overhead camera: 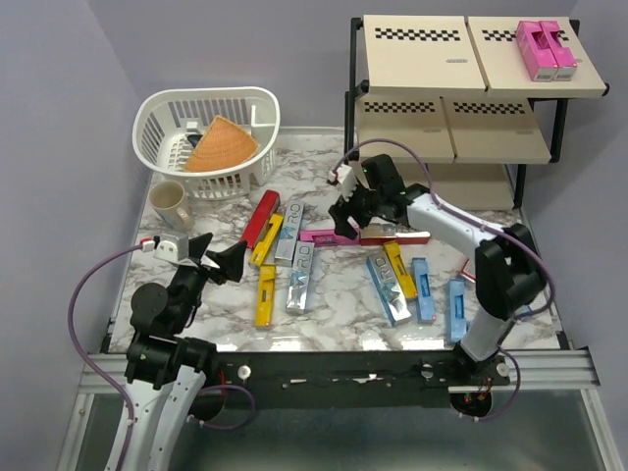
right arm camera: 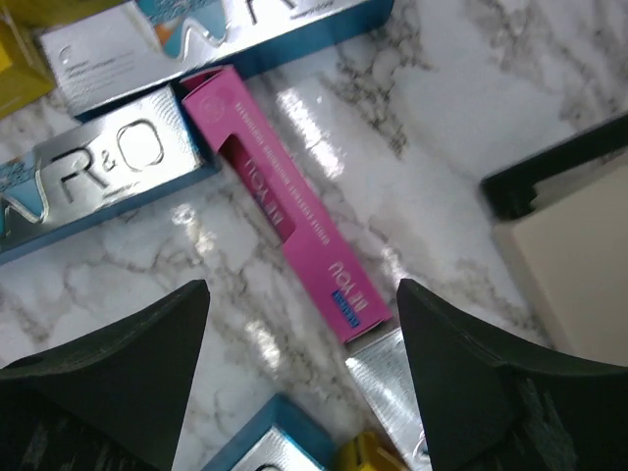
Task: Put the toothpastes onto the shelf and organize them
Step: Move the toothpaste to the center of the board.
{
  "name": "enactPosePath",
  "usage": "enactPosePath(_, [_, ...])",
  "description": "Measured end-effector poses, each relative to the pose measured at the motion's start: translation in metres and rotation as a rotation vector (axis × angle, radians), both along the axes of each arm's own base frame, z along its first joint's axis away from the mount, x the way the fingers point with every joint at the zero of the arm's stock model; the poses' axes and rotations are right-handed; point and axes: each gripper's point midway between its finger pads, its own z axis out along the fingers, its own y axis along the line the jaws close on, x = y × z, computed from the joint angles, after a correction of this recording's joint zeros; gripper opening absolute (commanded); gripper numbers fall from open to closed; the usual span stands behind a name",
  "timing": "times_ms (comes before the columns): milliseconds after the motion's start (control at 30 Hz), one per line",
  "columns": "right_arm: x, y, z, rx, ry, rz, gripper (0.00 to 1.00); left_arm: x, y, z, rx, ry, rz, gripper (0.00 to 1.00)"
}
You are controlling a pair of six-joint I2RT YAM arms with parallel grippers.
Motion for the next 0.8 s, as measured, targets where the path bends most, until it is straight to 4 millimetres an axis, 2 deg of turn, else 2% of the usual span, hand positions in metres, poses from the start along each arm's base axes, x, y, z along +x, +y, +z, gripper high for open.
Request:
enactPosePath(133, [0.036, 0.015, -0.006, -0.043, -0.061, 0.031, 0.85, 0.007, 0.008, -0.004, 0.005, 0.021, 0.039, 0.99])
enactPosePath(300, [0.043, 0.018, -0.023, -0.098, -0.045, 0.070, 0.84, 0.013, 0.009, -0.012, 0.014, 0.058, 0.050, 0.99])
enactPosePath(500, [0.019, 0.012, -0.049, -0.157, 0.035, 0.107, 0.80, 0.013, 0.007, -0.013, 0.015, 0.061, 0.037, 0.99])
enactPosePath(667, [-0.009, 0.003, -0.075, -0.202, 0.119, 0.126, 0.75, 0.012, 0.005, -0.012, 0.016, 0.058, 0.024, 0.99])
enactPosePath(800, [-0.027, 0.000, -0.084, -0.214, 0.162, 0.126, 0.70, 0.009, 0.005, -0.009, 0.013, 0.043, 0.021, 0.99])
